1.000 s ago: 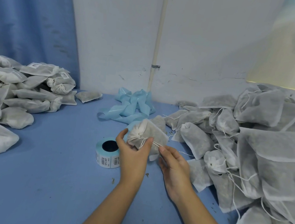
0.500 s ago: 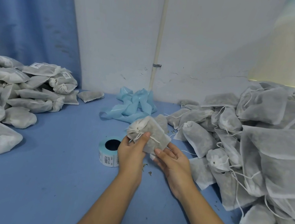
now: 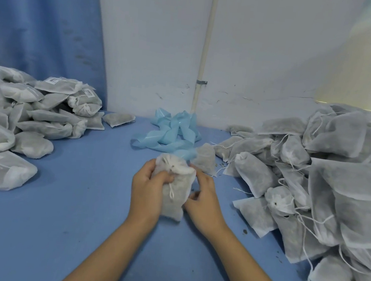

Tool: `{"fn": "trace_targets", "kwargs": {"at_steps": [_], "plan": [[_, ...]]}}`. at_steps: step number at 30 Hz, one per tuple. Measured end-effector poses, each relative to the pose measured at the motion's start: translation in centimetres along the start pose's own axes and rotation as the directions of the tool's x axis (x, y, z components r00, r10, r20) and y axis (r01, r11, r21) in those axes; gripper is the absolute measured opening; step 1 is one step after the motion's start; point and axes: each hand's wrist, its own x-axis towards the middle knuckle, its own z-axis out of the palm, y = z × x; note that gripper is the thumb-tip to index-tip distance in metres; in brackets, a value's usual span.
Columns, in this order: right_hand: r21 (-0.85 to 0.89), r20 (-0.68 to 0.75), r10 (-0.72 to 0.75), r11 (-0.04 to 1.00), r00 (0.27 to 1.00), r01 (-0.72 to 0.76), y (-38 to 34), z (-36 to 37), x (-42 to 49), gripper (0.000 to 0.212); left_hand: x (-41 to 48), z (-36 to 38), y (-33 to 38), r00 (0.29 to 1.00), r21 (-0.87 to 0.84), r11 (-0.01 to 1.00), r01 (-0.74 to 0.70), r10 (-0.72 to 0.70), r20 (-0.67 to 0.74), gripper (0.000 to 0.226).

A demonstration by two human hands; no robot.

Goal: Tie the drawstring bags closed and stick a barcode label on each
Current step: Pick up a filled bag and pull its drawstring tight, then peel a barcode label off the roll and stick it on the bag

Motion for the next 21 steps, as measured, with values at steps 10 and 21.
{"fn": "trace_targets", "kwargs": {"at_steps": [10, 21], "plan": [[-0.273, 0.054, -0.142, 0.95, 0.988, 0.151, 0.4, 0.5, -0.7, 0.051, -2.1, -2.2, -2.1, 0.951, 0.429, 0.849, -0.309, 0.273, 0.145, 0.028], [-0.333, 0.07, -0.183, 0.922, 0.981, 0.196, 0.6, 1.0, -0.8, 0.039, -2.4, -2.1, -2.0, 0.933, 0.378, 0.853, -0.36, 0.336, 0.129, 0.024]]}}
